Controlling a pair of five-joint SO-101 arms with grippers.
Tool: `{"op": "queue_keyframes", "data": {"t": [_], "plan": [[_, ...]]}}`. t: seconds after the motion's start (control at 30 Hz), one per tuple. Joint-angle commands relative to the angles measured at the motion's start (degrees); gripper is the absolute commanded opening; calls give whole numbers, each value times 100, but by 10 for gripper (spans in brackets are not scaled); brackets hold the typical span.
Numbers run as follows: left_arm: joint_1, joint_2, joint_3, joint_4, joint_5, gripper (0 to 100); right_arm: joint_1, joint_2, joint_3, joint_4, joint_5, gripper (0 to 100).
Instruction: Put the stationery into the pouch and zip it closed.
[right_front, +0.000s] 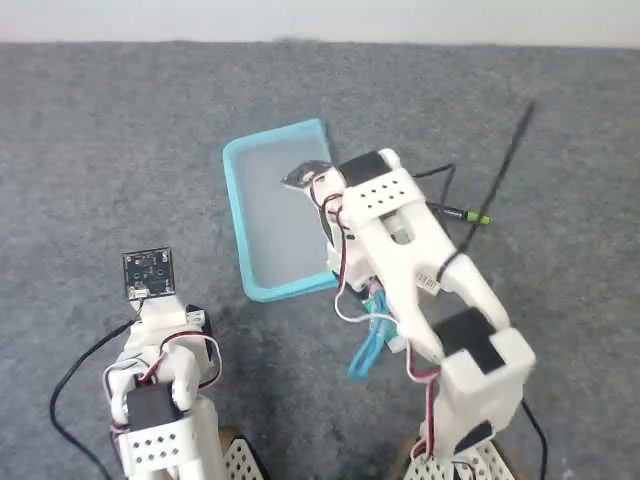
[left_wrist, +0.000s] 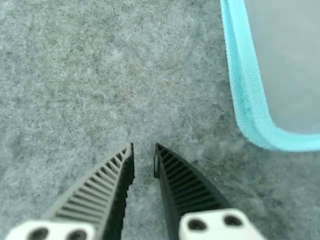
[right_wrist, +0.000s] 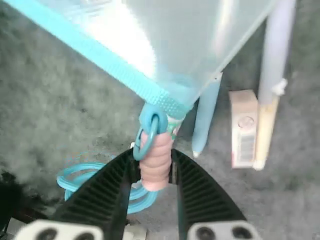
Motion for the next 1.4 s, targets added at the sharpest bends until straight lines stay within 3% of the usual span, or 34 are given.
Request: {"op": "queue_keyframes", "data": {"t": [0.0,0.17,0.53,0.73,0.8,0.93,1.07,1.27,1.37], "plan": [[26,-114,-48,26,-35,65,66,-57,-9,-453,53,155],[26,-114,-48,26,-35,65,40,-602,607,-1103,53,251],[26,-114,-48,26,-35,65,40,-2422,3174,-3609,-316,248],[26,-114,-48,26,-35,65,48,-2580,3640,-3934,-360,246],[26,-114,-48,26,-35,65,84,-2580,3692,-3890,-343,199],[26,-114,-48,26,-35,65,356,-2580,3587,-3547,-343,13],[26,-114,-48,26,-35,65,725,-2510,2848,-2141,-484,44],[26,-114,-48,26,-35,65,1253,-2519,1565,-259,536,8],[26,-114,-48,26,-35,65,1288,-2519,1521,198,782,17]]}}
